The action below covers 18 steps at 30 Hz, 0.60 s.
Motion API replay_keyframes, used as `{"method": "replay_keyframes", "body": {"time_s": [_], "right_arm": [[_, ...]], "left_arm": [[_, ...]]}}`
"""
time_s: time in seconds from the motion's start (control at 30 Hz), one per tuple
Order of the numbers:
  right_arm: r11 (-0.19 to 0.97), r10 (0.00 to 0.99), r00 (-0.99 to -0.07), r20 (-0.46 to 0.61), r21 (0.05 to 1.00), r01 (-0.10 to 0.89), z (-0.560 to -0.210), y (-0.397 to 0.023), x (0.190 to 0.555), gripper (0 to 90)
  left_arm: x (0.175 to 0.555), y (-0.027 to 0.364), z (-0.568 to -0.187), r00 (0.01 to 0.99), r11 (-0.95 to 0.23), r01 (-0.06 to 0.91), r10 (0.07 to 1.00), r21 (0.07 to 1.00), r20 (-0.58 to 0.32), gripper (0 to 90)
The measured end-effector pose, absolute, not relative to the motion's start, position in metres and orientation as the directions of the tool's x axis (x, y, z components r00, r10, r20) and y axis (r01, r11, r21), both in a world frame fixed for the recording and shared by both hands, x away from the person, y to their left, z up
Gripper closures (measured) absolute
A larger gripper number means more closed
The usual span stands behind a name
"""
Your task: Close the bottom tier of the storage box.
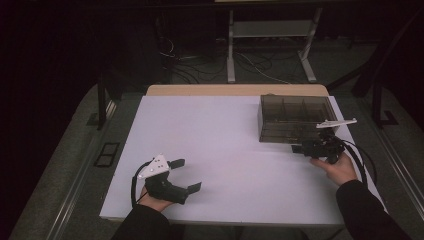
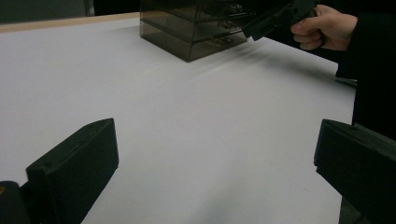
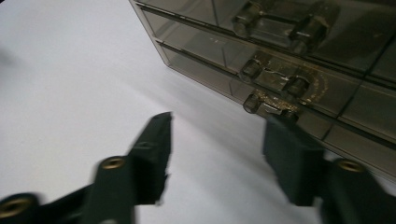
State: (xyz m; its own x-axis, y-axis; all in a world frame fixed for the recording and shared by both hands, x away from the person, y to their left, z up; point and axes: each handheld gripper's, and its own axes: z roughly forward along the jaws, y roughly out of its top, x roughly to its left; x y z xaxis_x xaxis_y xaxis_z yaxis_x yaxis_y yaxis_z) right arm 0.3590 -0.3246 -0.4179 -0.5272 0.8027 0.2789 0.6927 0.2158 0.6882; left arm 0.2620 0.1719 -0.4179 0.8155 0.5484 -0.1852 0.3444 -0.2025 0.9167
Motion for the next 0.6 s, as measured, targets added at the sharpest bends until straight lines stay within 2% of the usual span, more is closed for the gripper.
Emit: {"method": "replay_keyframes", "body": {"time_s": [0.17,0.27,0.33,0.6], "right_arm": [[0.204,0.786,-0.539,0.303,0.695,0.689,-0.414,-0.323,0.351,11.7],[0.193,0.787,-0.536,0.305,0.704,0.683,-0.411,-0.322,0.345,10.4],[0.193,0.783,-0.540,0.308,0.705,0.682,-0.410,-0.321,0.342,0.3],[0.196,0.764,-0.567,0.307,0.727,0.658,-0.398,-0.317,0.322,0.3]], "left_arm": [[0.262,0.172,-0.418,0.815,-0.200,0.347,0.548,0.916,-0.189,0.0],[0.262,0.173,-0.418,0.814,-0.200,0.349,0.549,0.916,-0.190,0.0],[0.263,0.173,-0.418,0.813,-0.200,0.350,0.550,0.915,-0.191,0.0],[0.263,0.174,-0.418,0.809,-0.193,0.357,0.553,0.914,-0.199,0.0]]}}
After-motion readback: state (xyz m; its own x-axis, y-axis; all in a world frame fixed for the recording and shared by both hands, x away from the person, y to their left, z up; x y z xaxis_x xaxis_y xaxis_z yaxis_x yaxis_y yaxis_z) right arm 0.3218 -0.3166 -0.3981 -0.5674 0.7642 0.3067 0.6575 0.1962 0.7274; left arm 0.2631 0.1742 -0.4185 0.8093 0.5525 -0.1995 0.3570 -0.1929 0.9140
